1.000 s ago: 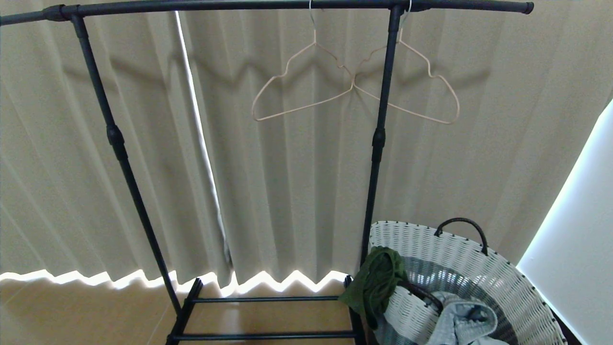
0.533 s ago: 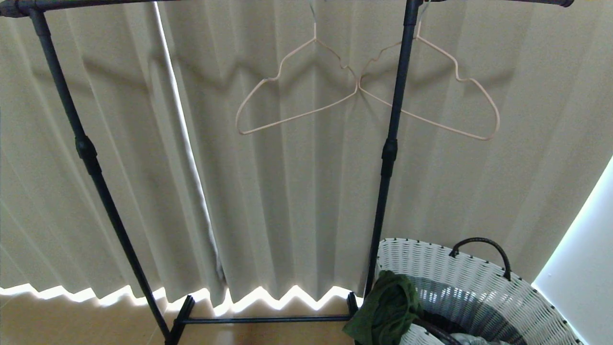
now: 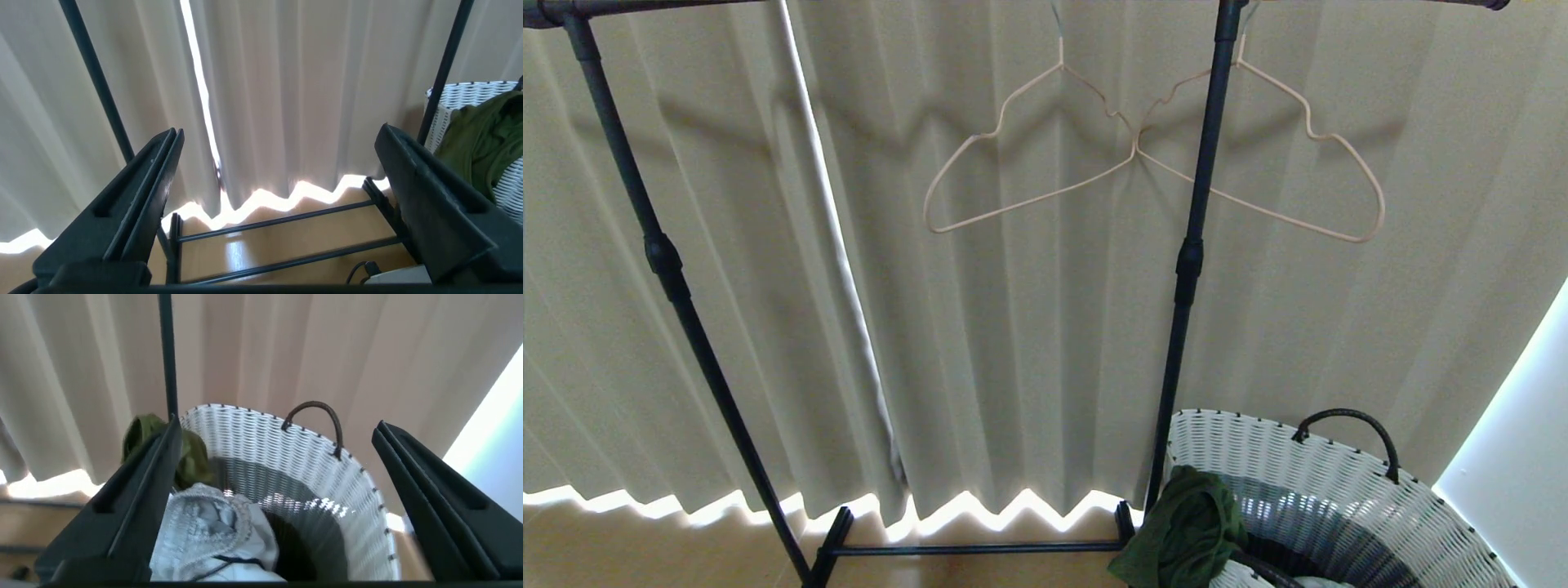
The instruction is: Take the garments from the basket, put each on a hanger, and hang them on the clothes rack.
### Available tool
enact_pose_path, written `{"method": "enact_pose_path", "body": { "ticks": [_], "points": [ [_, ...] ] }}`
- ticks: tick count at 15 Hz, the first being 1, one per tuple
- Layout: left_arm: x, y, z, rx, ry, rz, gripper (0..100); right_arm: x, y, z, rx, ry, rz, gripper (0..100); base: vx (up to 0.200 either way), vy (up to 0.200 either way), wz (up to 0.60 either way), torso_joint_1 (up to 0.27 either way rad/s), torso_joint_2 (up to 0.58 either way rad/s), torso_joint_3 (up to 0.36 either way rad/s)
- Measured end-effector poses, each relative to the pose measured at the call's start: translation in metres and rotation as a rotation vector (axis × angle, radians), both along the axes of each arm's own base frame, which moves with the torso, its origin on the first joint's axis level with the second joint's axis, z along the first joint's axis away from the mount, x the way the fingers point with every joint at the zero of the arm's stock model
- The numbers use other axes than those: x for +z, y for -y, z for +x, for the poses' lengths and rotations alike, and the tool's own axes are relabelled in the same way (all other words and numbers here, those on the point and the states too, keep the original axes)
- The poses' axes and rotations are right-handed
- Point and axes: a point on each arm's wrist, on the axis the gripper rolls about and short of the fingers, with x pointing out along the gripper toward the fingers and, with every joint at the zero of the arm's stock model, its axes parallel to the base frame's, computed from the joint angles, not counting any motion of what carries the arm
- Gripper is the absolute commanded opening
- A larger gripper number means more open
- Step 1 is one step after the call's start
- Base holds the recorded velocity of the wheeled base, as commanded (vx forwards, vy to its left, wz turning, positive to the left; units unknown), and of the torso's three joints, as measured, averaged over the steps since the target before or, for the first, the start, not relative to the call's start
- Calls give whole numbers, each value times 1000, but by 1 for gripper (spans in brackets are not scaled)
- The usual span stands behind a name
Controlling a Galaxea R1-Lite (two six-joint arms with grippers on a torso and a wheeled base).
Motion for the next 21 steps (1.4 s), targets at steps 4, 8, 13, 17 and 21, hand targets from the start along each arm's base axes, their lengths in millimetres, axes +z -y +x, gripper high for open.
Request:
{"method": "enact_pose_path", "body": {
  "ticks": [4,8,13,17,21],
  "points": [
    [0,0,0,0,0,-3,100,0,0,1,15,-22,-39,100,0,0,0,0,0,0],
    [0,0,0,1,-1,-4,100,20,0,5,36,-68,-110,100,0,0,0,0,0,0],
    [0,0,0,2,-1,-4,100,46,-1,30,91,-321,-212,100,0,0,0,0,0,0],
    [0,0,0,1,-1,-3,100,40,-3,74,165,-637,-326,100,0,0,0,0,0,0],
    [0,0,0,2,-1,-4,100,19,-3,106,292,-871,-502,100,0,0,0,0,0,0]
  ]
}}
